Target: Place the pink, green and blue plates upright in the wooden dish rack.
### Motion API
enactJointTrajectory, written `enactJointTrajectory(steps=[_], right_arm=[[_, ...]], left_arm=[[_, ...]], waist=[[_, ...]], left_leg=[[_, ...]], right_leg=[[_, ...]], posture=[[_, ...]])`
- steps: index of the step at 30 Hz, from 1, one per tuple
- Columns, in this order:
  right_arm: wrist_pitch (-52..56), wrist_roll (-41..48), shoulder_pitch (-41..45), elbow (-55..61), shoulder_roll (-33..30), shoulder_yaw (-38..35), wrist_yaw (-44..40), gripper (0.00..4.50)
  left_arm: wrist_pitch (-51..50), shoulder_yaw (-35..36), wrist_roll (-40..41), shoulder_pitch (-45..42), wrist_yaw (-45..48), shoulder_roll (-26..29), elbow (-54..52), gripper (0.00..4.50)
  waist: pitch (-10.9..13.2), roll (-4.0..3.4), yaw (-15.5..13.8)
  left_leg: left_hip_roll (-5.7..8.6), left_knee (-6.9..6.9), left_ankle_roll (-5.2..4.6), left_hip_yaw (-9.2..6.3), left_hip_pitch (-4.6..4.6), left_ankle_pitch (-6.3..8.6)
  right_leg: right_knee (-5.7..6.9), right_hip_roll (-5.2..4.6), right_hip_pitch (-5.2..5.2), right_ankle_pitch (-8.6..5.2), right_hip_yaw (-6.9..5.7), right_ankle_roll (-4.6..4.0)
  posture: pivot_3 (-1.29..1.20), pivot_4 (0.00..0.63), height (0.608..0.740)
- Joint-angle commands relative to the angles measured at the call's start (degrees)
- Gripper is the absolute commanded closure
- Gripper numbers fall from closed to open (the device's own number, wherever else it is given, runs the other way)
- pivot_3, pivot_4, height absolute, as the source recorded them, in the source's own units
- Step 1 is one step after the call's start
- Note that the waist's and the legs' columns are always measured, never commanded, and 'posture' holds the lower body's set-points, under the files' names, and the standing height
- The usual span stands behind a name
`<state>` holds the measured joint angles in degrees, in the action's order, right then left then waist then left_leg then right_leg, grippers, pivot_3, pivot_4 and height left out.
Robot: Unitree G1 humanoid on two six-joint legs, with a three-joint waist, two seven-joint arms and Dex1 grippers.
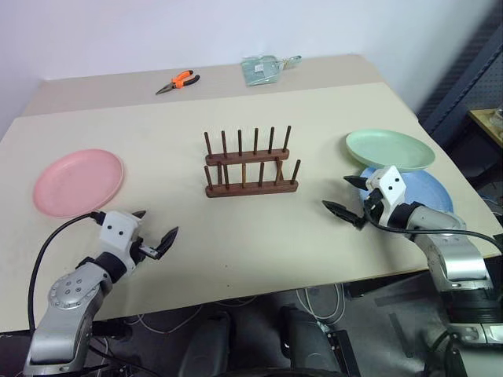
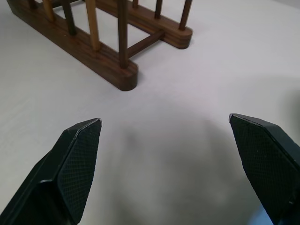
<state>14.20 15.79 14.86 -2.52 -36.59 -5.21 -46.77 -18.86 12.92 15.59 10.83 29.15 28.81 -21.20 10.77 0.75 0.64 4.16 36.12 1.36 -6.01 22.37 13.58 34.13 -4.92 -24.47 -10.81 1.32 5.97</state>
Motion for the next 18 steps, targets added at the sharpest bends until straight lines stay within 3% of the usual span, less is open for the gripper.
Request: enactJointTrajectory(steps=[1, 9, 14, 18], right_arm=[[-2.17, -1.22, 2.63, -1.38, 0.89, 0.45, 0.89, 0.05], [0.27, -1.43, 3.45, 1.05, 2.2, 1.05, 2.04, 0.05], [1.34, -1.83, 1.02, 5.49, 1.88, 1.23, 3.88, 0.05], [2.89, -1.97, -2.14, 10.13, 1.62, -0.56, 6.9, 0.05]], left_arm=[[0.11, -0.71, -0.31, -1.01, -0.88, -0.54, -1.56, 0.0], [0.84, -4.79, 0.0, -6.65, 4.43, 0.95, 5.06, 0.0], [5.55, -12.39, -2.85, -21.62, 14.39, 2.57, 22.72, 0.0], [12.45, -18.58, -6.76, -37.04, 21.89, 0.15, 43.32, 0.0]], waist=[[0.0, 0.0, 0.11], [0.0, 0.0, -0.08], [0.0, 0.0, -0.32], [-0.02, -0.02, -0.43]], left_leg=[[0.0, 0.0, 0.0, 0.0, 0.0, 0.0], [0.01, 0.01, 0.0, 0.0, 0.0, 0.0], [0.05, 0.06, 0.0, 0.13, 0.02, -0.01], [0.07, 0.05, 0.0, 0.14, 0.02, -0.01]], right_leg=[[0.0, 0.0, 0.0, 0.0, 0.0, 0.0], [0.01, 0.01, 0.0, 0.01, -0.01, 0.0], [0.02, 0.03, 0.02, 0.03, -0.07, 0.04], [0.01, 0.03, 0.02, 0.13, -0.08, 0.19]], posture=[[0.0, 0.15, 0.739], [0.0, 0.15, 0.739], [0.0, 0.15, 0.739], [0.0, 0.15, 0.739]])
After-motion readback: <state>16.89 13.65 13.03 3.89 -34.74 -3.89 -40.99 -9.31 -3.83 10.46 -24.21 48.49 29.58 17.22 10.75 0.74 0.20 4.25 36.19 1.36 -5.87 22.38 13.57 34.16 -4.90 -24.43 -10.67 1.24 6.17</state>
